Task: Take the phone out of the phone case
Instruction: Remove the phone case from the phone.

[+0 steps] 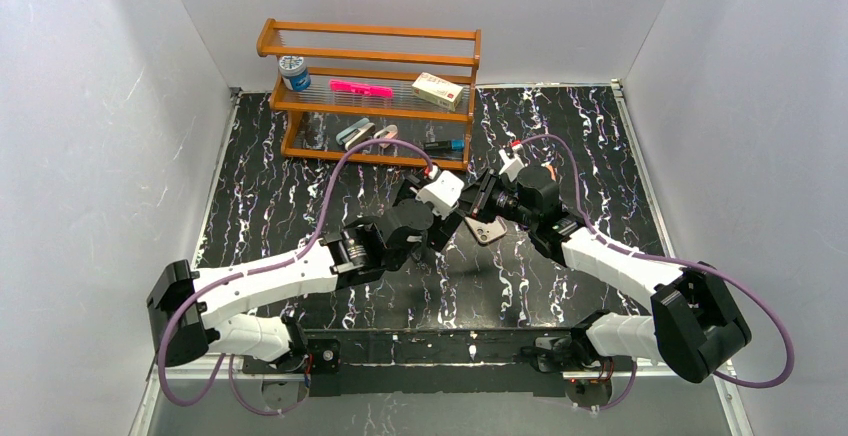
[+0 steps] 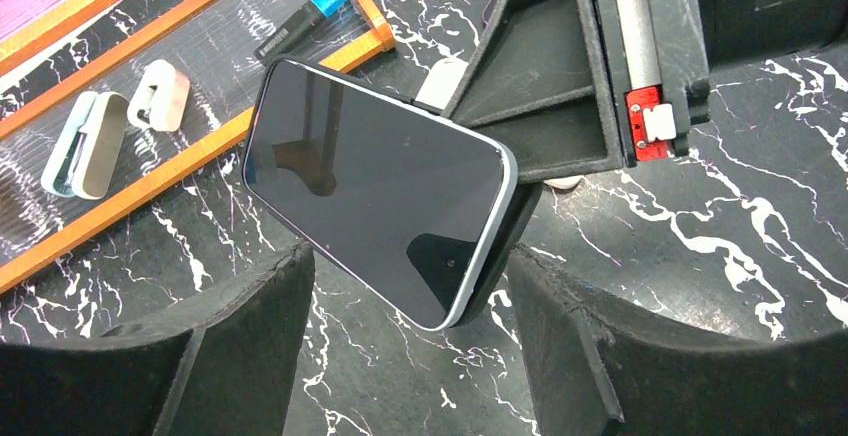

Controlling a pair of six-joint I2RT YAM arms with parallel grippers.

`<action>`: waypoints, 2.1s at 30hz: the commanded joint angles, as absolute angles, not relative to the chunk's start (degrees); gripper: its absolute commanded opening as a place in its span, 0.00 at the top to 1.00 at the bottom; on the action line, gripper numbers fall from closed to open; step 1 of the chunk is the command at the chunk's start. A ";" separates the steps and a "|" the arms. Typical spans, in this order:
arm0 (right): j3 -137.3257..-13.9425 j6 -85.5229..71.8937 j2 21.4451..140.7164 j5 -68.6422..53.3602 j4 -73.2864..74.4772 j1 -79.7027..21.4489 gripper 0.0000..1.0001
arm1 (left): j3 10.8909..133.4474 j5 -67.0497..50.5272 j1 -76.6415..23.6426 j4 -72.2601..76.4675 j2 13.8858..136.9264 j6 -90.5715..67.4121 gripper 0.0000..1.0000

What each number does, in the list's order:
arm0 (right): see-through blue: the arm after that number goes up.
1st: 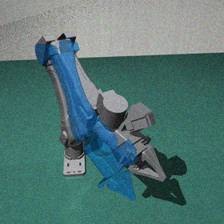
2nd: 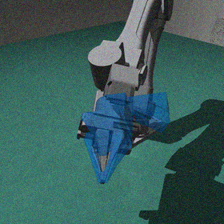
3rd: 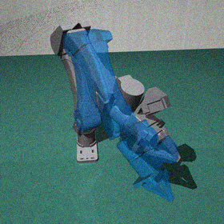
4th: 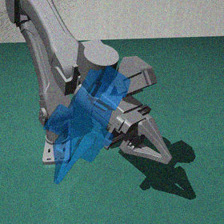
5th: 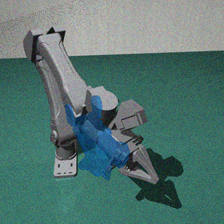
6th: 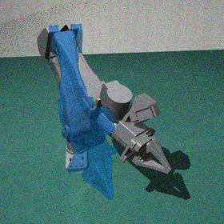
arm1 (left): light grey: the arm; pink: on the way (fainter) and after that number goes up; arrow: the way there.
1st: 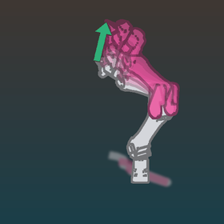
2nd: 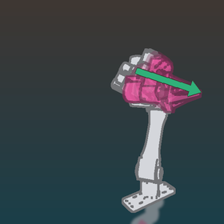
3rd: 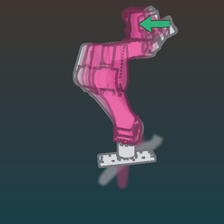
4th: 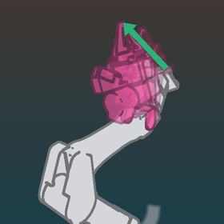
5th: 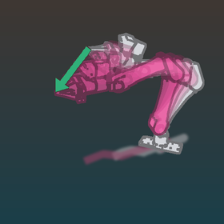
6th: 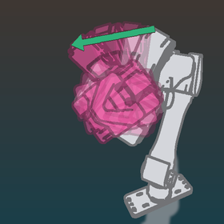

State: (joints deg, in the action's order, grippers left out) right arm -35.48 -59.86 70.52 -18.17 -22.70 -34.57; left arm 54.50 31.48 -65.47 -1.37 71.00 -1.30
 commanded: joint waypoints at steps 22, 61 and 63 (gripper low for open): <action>-41.68 -56.45 68.99 -22.10 -21.38 -34.42 0.99 | 59.14 45.62 -69.26 -1.36 77.21 3.49 0.88; -40.21 -58.27 70.76 -23.10 -22.76 -34.34 0.99 | 58.59 33.74 -69.52 -2.14 74.86 1.83 0.56; -40.09 -58.21 70.56 -22.92 -22.76 -34.31 0.99 | 57.89 33.50 -69.52 -1.69 73.59 1.46 0.54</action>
